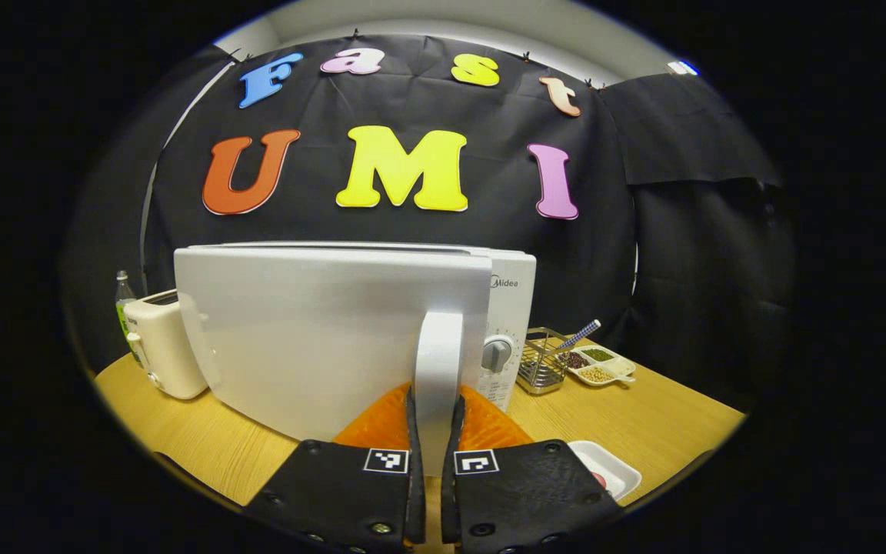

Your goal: Open the microwave oven with the left hand, put the food in, and close the microwave oven.

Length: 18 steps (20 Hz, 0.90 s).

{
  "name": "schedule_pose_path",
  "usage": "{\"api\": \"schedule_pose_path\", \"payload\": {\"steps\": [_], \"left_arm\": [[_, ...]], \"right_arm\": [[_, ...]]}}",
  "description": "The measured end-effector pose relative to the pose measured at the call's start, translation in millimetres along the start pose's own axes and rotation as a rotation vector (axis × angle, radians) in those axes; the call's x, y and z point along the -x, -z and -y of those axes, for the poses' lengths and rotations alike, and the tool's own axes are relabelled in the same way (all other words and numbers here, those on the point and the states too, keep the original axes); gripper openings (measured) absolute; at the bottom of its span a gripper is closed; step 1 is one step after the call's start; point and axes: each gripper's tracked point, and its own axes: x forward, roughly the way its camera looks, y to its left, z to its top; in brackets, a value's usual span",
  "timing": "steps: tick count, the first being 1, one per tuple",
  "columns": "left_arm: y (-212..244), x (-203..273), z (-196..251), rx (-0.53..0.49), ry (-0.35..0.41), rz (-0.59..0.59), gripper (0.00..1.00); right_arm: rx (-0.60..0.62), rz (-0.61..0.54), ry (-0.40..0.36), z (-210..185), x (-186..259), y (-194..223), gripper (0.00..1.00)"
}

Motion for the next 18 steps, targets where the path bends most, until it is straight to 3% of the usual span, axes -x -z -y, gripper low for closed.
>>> {"api": "schedule_pose_path", "payload": {"steps": [1, 2, 5, 6, 7, 8, 11, 13, 14, 15, 16, 17, 18], "left_arm": [[0, 10, -2, -0.015, 0.005, 0.003, 0.08], [1, 20, -6, -0.019, 0.006, 0.005, 0.07], [4, 48, -18, -0.013, 0.018, 0.007, 0.07], [7, 59, -23, -0.012, 0.021, 0.005, 0.08], [8, 70, -29, -0.015, 0.022, 0.009, 0.07], [9, 82, -36, -0.019, 0.019, 0.008, 0.08], [16, 125, -69, -0.029, -0.017, -0.009, 0.11], [14, 163, -98, -0.035, -0.076, 0.018, 0.3], [10, 182, -113, -0.035, -0.11, 0.028, 0.38], [6, 200, -123, -0.038, -0.129, 0.04, 0.55], [0, 220, -134, -0.039, -0.16, 0.052, 0.93], [-6, 234, -146, -0.039, -0.191, 0.067, 0.97], [-12, 247, -153, -0.039, -0.215, 0.071, 0.95]], "right_arm": [[-0.002, -0.003, 0.003, -1, 4, 0, 1.0], [-0.004, -0.003, 0.003, -5, 8, -2, 0.92], [-0.006, 0.004, 0.008, -15, 17, -9, 0.92], [-0.004, 0.008, 0.005, -19, 20, -12, 1.0], [0.0, 0.011, 0.001, -24, 23, -13, 0.92], [0.004, 0.013, -0.005, -28, 25, -14, 1.0], [0.022, 0.02, -0.023, -44, 29, -17, 0.92], [0.033, 0.019, -0.036, -53, 30, -14, 0.92], [0.037, 0.016, -0.045, -58, 30, -12, 1.0], [0.043, 0.009, -0.053, -63, 29, -9, 1.0], [0.047, 0.004, -0.061, -68, 27, -8, 1.0], [0.055, 0.0, -0.066, -72, 24, -5, 0.92], [0.067, -0.007, -0.069, -75, 19, -3, 0.92]]}}
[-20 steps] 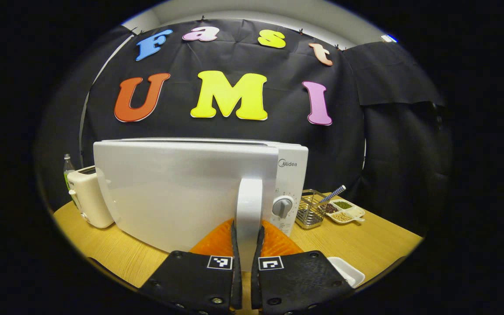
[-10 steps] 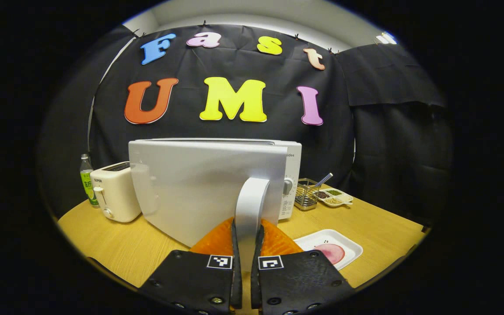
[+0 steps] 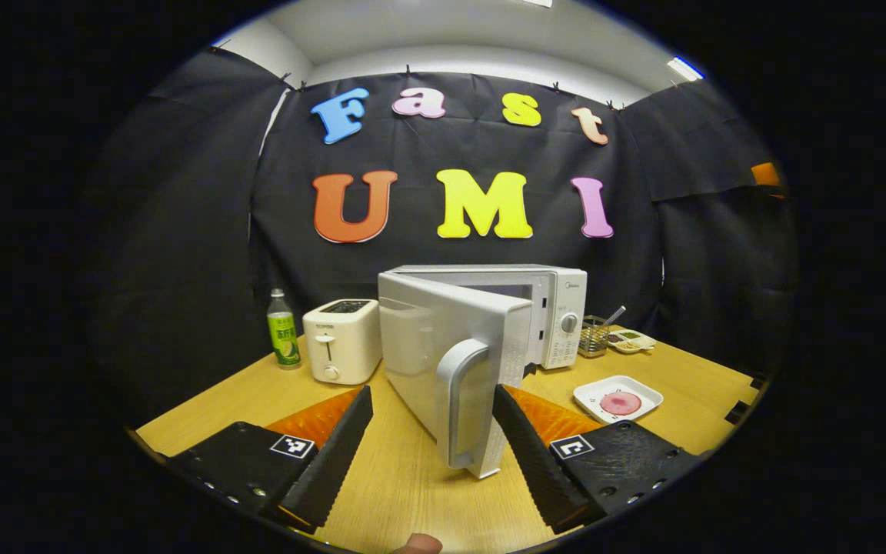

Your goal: Open the microwave oven with the left hand, put the food in, and close the microwave oven.

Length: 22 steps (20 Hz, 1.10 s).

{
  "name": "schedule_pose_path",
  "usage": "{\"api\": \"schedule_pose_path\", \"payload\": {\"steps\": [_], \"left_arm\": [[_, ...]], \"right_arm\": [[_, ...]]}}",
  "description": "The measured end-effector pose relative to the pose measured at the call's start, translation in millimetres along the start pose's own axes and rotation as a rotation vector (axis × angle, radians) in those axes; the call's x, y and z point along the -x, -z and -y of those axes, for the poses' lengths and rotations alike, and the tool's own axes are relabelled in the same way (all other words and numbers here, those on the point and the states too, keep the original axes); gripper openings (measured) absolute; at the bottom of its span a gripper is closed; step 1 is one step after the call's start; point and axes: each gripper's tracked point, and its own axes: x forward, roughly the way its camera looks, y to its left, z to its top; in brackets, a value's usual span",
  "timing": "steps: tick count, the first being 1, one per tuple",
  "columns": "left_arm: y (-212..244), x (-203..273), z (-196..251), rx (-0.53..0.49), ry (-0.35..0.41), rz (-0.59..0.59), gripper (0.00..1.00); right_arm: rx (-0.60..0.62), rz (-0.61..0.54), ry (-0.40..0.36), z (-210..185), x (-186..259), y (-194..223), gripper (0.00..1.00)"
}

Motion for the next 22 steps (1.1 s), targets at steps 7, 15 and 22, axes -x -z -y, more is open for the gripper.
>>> {"api": "schedule_pose_path", "payload": {"steps": [7, 15, 22], "left_arm": [[-50, 54, -12, 0.099, -0.023, -0.008, 0.94], [-131, 65, 9, 0.115, 0.008, 0.077, 0.93], [-187, 64, 28, 0.106, -0.002, 0.185, 0.93]], "right_arm": [[0.012, -0.102, -0.021, -12, -53, 19, 1.0], [0.013, -0.444, -0.111, -27, -155, 96, 1.0], [-0.135, -0.868, -0.26, -54, -195, 214, 0.97]]}}
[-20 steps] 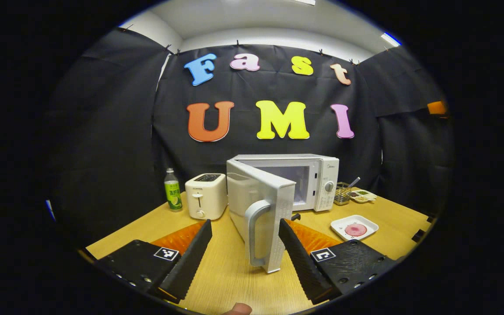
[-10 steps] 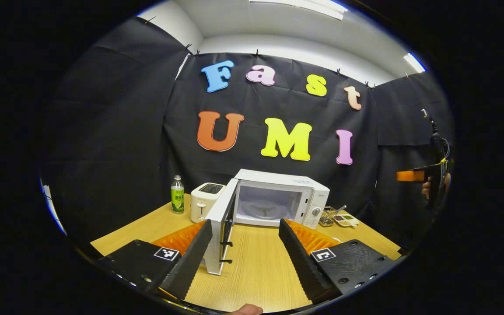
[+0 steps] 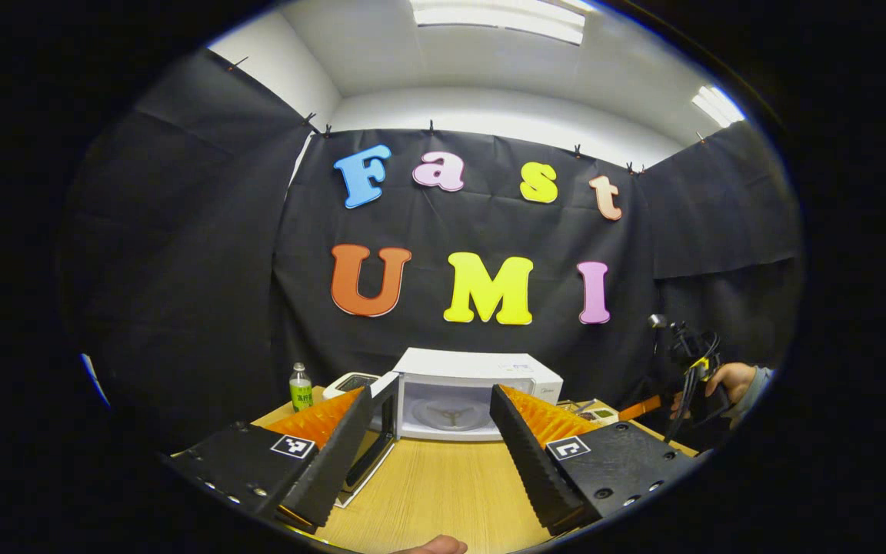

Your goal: Open the microwave oven with the left hand, put the food in, and close the microwave oven.

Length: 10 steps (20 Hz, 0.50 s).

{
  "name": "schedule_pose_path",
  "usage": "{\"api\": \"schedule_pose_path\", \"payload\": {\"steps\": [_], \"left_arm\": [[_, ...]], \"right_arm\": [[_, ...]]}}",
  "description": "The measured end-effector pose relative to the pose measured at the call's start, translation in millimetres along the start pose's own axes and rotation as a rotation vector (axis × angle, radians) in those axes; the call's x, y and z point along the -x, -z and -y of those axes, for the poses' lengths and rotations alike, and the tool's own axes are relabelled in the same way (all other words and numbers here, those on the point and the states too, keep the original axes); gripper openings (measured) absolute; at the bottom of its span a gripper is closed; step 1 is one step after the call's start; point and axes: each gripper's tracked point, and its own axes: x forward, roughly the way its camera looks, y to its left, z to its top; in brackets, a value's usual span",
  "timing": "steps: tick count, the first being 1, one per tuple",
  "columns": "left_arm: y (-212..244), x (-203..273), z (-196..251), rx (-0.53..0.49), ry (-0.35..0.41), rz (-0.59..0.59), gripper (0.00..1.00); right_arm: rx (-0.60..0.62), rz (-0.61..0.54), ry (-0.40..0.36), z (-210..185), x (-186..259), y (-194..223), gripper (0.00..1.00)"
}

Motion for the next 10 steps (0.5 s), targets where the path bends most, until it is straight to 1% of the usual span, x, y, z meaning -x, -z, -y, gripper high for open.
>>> {"api": "schedule_pose_path", "payload": {"steps": [2, 3, 4, 6, 7, 8, 9, 10], "left_arm": [[-6, 0, 5, 0.002, 0.007, 0.022, 0.93], [-6, 0, 7, -0.002, 0.005, 0.02, 0.93], [-6, -1, 8, -0.007, 0.005, 0.016, 0.93], [-4, -1, 9, -0.012, 0.0, 0.007, 0.93], [-4, 0, 11, -0.018, 0.003, 0.005, 0.93], [-2, 2, 11, -0.024, 0.004, -0.001, 0.93], [0, 1, 10, -0.03, 0.001, -0.005, 0.93], [2, 1, 9, -0.035, -0.003, -0.012, 0.93]], "right_arm": [[-0.037, -0.099, -0.027, 7, -30, 18, 0.94], [-0.049, -0.138, -0.031, 13, -44, 24, 0.82], [-0.063, -0.185, -0.039, 17, -58, 33, 0.93], [-0.08, -0.265, -0.072, 19, -82, 45, 0.89], [-0.096, -0.296, -0.083, 20, -94, 52, 0.72], [-0.105, -0.327, -0.092, 21, -106, 57, 0.71], [-0.108, -0.349, -0.105, 21, -113, 61, 0.8], [-0.111, -0.372, -0.12, 20, -121, 66, 0.67]]}}
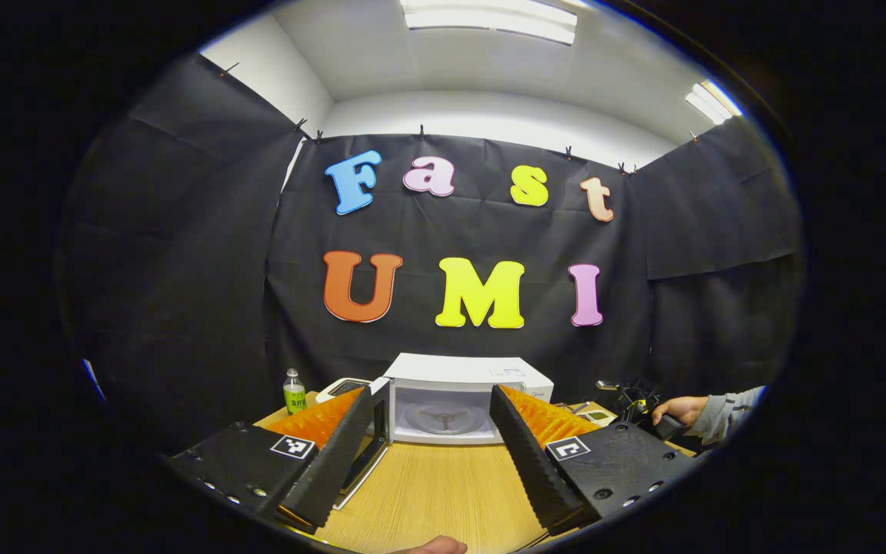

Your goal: Open the microwave oven with the left hand, put the food in, and close the microwave oven.

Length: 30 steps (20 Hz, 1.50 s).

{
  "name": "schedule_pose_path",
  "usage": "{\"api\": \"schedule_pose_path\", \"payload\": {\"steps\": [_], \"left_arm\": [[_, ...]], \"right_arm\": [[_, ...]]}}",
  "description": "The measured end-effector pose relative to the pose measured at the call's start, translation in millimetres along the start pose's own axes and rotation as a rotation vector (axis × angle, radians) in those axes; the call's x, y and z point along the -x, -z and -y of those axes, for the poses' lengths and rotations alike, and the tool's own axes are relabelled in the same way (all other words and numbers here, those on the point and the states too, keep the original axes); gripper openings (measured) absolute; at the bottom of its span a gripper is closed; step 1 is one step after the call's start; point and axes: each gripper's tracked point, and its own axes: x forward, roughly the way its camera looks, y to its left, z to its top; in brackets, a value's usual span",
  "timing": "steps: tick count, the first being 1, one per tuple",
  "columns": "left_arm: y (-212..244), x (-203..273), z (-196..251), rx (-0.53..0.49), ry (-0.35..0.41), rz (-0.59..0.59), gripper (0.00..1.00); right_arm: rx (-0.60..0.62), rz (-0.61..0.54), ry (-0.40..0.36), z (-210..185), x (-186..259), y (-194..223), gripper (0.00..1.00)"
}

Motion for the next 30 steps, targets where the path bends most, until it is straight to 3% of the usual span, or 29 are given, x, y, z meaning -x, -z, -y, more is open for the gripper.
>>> {"api": "schedule_pose_path", "payload": {"steps": [3, 4, 5, 6, 7, 8, 9, 14, 19, 24, 28, 30], "left_arm": [[10, 1, -5, -0.006, -0.02, -0.031, 0.93], [14, 0, -7, -0.009, -0.027, -0.041, 0.93], [16, 0, -10, -0.017, -0.04, -0.049, 0.93], [19, 0, -14, -0.029, -0.053, -0.06, 0.93], [21, 0, -16, -0.041, -0.068, -0.07, 0.93], [23, 0, -16, -0.052, -0.079, -0.076, 0.93], [23, 0, -17, -0.065, -0.092, -0.073, 0.93], [13, 6, -9, -0.047, -0.075, -0.036, 0.94], [10, 13, -2, -0.007, -0.033, -0.033, 0.93], [15, 13, -12, -0.011, -0.035, -0.014, 0.93], [31, 7, -18, -0.018, -0.025, -0.036, 0.93], [34, 8, -24, -0.029, -0.03, -0.039, 0.93]], "right_arm": [[-0.036, -0.077, -0.034, -3, -23, 8, 0.53], [-0.039, -0.104, -0.048, -4, -30, 11, 0.6], [-0.039, -0.133, -0.054, -4, -38, 14, 0.43], [-0.041, -0.165, -0.058, -2, -43, 18, 0.39], [-0.023, -0.139, -0.042, 3, -52, 14, 0.25], [-0.037, -0.15, -0.054, 5, -52, 14, 0.26], [-0.04, -0.165, -0.065, 4, -50, 10, 0.04], [-0.057, -0.174, -0.095, 5, -50, 12, 0.04], [-0.25, -0.14, -0.331, -8, -39, 29, 0.04], [-0.334, -0.046, -0.448, -29, -4, 46, 0.04], [-0.379, 0.043, -0.44, -50, 14, 50, 0.0], [-0.437, 0.055, -0.448, -70, 15, 58, 0.04]]}}
